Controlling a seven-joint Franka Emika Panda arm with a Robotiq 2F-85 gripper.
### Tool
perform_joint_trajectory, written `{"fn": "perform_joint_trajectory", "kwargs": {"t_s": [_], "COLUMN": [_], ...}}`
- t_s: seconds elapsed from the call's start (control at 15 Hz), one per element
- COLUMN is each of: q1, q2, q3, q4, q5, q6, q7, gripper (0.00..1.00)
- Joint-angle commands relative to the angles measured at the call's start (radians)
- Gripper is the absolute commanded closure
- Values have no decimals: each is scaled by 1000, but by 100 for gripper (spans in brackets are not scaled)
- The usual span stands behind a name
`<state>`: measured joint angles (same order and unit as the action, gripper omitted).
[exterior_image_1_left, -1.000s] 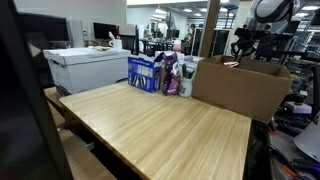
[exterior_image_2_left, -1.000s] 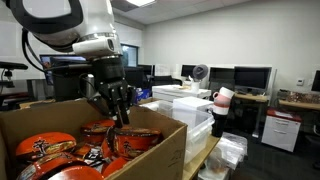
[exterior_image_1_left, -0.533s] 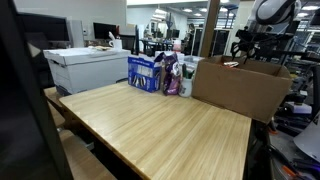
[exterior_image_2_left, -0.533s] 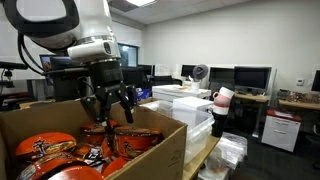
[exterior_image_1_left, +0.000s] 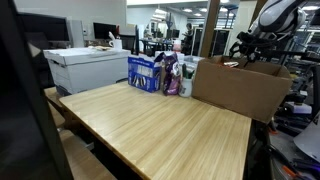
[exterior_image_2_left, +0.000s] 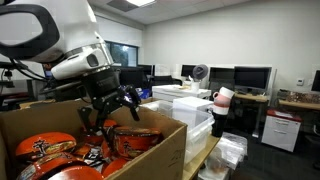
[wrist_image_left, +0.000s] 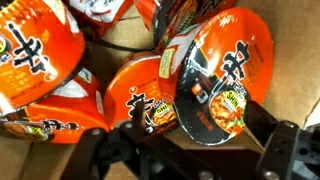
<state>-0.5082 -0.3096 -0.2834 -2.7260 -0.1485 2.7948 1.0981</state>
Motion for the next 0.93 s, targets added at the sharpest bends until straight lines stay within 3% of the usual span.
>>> {"fn": "perform_joint_trajectory", "kwargs": {"t_s": [0.0,0.87], "q1": [-1,-23], "q2": [3,59], "q3": [8,53], "q4": [-45,-46], "q5": [87,134], "q6": [90,182], "q7": [-36,-22], "gripper": [0,0]}}
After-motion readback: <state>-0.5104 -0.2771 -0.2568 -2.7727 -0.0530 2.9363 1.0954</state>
